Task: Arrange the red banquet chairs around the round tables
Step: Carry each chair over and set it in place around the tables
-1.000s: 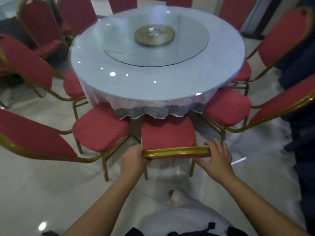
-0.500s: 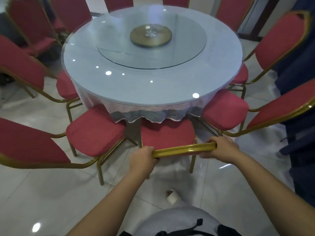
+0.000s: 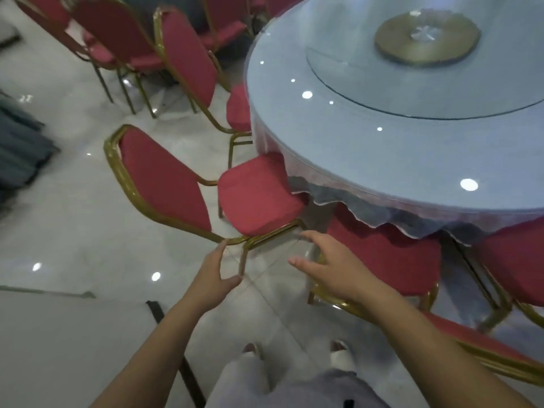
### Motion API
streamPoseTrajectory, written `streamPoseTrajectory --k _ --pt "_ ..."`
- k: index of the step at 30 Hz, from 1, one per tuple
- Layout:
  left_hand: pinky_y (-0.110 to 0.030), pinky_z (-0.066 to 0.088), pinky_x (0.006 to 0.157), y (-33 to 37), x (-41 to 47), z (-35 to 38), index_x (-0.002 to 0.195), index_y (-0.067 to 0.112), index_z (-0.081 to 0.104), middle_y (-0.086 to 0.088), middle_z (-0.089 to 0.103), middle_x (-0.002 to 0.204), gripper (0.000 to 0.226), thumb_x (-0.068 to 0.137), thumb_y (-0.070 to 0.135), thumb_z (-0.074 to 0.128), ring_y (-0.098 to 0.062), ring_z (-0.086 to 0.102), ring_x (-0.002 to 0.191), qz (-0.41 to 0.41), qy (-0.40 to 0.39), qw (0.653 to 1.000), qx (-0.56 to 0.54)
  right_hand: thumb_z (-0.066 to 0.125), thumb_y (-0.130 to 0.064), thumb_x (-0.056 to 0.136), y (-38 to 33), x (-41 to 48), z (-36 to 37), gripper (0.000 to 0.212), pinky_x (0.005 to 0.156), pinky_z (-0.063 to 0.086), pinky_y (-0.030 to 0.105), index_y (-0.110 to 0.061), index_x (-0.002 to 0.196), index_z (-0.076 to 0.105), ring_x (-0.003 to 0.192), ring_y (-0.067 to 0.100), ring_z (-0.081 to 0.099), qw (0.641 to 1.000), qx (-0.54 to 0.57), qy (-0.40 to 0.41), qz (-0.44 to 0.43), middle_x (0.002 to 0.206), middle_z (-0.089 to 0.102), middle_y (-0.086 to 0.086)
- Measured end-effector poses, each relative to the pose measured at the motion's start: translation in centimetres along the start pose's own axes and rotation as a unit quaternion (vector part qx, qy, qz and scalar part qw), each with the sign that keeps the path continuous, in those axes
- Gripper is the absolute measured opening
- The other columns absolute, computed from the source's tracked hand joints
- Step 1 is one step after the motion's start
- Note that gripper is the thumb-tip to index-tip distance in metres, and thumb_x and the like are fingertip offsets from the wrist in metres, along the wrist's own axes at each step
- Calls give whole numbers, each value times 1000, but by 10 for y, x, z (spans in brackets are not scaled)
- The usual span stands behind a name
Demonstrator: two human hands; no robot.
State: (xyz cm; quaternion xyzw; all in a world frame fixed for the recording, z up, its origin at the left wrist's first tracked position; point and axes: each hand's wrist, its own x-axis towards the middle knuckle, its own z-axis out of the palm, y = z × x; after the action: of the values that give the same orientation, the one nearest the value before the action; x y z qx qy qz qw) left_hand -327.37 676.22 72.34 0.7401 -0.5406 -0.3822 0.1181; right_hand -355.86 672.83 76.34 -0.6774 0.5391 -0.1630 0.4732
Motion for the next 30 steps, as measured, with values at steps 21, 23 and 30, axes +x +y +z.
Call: streamPoseTrajectory --k 21,23,30 --pt "-39 26 114 -176 151 -328 152 39 16 0 22 159 96 81 13 75 -22 24 144 62 141 988 -24 69 -60 78 -239 206 214 80 102 43 36 -32 146 38 127 11 43 999 22 21 14 144 41 -9" --pt "-38 27 112 -177 178 -344 151 42 15 0 22 158 98 80 13 76 -23 25 144 79 135 987 -20 71 -60 77 -248 231 217 82 102 43 38 -33 146 38 128 11 43 999 31 32 26 145 41 -8" --pt "-43 28 112 -170 288 -396 151 47 11 -1 14 160 102 79 16 77 -27 16 146 124 75 987 63 74 -61 72 -268 348 247 79 93 43 30 -40 140 39 128 12 43 994 88 4 62 140 40 -12"
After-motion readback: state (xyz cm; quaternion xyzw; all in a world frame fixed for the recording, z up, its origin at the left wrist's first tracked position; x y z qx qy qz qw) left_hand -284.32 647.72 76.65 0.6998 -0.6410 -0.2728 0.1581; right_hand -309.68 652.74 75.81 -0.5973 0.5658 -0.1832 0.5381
